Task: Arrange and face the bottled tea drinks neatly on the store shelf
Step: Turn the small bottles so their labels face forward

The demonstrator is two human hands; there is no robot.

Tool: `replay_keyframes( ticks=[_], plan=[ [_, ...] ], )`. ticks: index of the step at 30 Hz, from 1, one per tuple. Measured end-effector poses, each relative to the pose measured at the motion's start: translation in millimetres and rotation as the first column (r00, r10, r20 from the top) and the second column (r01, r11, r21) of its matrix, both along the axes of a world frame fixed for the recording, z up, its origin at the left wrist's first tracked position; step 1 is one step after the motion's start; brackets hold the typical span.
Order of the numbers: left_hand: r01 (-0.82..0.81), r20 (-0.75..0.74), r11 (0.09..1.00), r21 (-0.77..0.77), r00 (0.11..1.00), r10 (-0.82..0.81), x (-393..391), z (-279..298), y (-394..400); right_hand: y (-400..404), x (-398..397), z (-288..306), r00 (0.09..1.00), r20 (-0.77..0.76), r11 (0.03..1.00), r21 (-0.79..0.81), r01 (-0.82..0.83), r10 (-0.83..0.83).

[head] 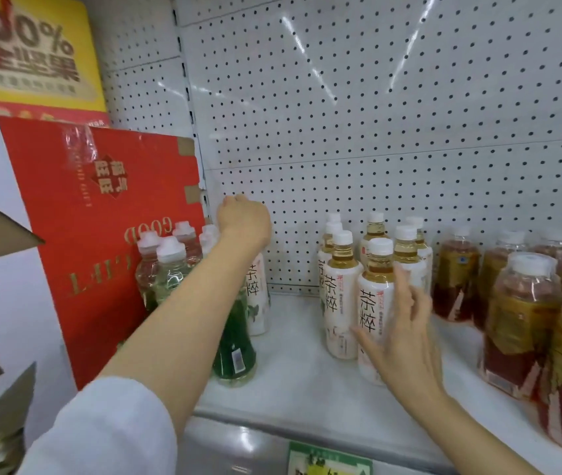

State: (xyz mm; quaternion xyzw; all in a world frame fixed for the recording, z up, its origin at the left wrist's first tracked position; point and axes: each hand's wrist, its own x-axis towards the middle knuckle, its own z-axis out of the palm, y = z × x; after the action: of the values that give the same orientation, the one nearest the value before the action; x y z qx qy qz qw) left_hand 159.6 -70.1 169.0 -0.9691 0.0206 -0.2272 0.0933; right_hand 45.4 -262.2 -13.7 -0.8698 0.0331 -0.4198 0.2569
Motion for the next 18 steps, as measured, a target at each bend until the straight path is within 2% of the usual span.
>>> replay_keyframes(
  ticks=[2, 4, 9, 15, 18],
  plan=[
    [-0.016, -0.169, 1.0, 0.0, 0.985, 0.016, 12.5, 5.6, -0.4, 0.3, 5.5, -2.6, 1.0, 0.015, 1.0, -0.003, -0.017, 0.017],
    [-0.018, -0.248, 1.0, -0.014, 0.969, 0.014, 20.0, 5.7, -1.1, -3.1, 5.3, -3.7, 0.998, 0.038, 0.999, 0.003, -0.041, 0.041],
    [0.063, -0.193, 0.997, -0.036, 0.979, -0.069, 17.8, -0.8, -8.1, -16.9, -4.2, -6.0, 0.997, 0.071, 0.999, -0.018, -0.031, 0.033],
    [0.177, -0.195, 0.983, -0.046, 0.964, -0.183, -14.5, 5.4, -19.2, -24.1, -6.3, -1.7, 1.0, 0.006, 0.999, -0.036, 0.014, -0.014],
    [0.28, -0.194, 0.957, -0.081, 0.937, -0.291, -41.9, 11.3, -22.5, -23.1, -7.1, -1.3, 1.0, -0.002, 0.999, -0.04, 0.027, -0.027]
  ],
)
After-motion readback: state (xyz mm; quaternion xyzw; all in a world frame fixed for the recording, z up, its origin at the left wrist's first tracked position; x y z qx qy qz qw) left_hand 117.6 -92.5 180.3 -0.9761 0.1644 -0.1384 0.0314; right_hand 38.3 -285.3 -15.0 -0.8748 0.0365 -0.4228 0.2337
